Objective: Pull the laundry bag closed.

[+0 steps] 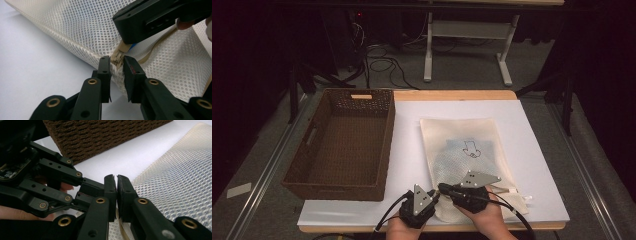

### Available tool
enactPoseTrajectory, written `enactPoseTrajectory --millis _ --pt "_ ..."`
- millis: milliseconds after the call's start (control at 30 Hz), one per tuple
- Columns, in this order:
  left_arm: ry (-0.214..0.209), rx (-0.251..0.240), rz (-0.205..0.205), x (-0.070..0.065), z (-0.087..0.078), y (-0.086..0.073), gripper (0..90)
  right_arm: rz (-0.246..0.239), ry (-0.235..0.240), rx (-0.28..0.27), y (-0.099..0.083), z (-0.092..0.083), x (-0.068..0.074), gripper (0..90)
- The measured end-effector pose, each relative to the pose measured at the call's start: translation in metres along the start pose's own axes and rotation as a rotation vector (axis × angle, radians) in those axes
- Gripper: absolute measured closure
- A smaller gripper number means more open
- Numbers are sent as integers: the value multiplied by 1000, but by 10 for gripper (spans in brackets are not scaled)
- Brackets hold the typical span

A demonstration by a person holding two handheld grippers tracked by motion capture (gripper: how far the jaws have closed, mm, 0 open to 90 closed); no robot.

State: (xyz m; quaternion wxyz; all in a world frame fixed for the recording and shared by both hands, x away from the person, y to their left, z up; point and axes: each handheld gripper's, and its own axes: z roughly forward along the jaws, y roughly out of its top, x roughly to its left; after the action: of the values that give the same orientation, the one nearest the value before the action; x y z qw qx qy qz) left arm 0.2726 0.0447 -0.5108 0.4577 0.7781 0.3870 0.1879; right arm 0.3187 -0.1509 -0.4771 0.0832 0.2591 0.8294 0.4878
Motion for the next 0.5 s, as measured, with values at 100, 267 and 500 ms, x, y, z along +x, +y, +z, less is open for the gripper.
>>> enactPoseTrajectory --millis 100,267,500 --pt "-22 8 -29 2 1 0 742 -12 -5 -8 0 -2 1 880" --pt "-52 14 -69 5 4 -1 747 -22 -9 -13 0 -4 2 881" --pt "-63 23 -62 6 3 0 833 -31 -15 -10 -3 -8 5 881"
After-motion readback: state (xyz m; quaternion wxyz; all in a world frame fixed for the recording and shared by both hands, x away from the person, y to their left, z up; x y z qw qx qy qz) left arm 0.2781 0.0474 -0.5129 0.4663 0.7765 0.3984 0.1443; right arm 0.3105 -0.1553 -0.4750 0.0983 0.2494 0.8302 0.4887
